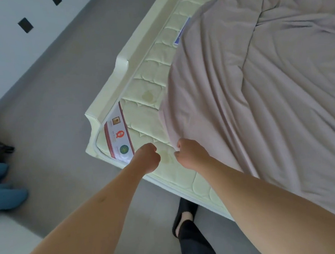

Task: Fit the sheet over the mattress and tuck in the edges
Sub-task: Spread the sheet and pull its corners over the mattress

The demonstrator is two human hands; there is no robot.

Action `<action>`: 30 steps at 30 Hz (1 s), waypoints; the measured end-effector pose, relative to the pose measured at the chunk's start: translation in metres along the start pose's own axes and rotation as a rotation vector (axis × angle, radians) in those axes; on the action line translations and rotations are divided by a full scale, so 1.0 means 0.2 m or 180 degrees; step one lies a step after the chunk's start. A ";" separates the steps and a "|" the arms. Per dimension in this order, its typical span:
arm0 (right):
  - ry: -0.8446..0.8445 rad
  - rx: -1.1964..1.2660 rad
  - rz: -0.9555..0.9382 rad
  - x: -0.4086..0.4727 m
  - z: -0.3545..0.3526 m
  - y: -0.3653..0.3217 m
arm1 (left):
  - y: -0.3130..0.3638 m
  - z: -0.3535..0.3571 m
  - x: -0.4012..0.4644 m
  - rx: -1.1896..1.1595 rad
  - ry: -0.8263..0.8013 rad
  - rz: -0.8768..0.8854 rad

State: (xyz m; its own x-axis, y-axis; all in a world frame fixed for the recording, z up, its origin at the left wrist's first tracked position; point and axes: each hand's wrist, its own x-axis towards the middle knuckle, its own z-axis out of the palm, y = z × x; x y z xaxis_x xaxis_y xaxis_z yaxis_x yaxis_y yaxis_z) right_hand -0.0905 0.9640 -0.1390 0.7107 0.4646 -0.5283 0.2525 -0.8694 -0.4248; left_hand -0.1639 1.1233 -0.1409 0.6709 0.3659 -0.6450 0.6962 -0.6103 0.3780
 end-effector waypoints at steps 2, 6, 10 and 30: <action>0.0010 0.0054 0.0096 0.15 0.05 0.01 | 0.01 0.01 0.16 -0.0064 -0.0063 -0.0012; 0.0198 0.0021 0.0305 0.47 0.14 0.04 | 0.06 0.01 0.47 -0.0280 -0.0085 -0.0155; 0.0174 -0.0597 0.0520 0.73 0.29 0.06 | 0.07 0.04 0.72 -0.0144 -0.0193 -0.0059; 0.1030 0.0723 0.0504 0.86 -0.14 0.56 | 0.49 0.09 1.13 -0.1318 -0.0712 0.0035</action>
State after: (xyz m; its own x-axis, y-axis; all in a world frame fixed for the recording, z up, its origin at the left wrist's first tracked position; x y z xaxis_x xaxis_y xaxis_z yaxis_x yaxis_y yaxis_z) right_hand 0.0778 0.9423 -0.2567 0.9076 0.2200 -0.3576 -0.0018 -0.8498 -0.5272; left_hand 0.0508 1.1331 -0.2624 0.6389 0.1728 -0.7496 0.7631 -0.2649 0.5894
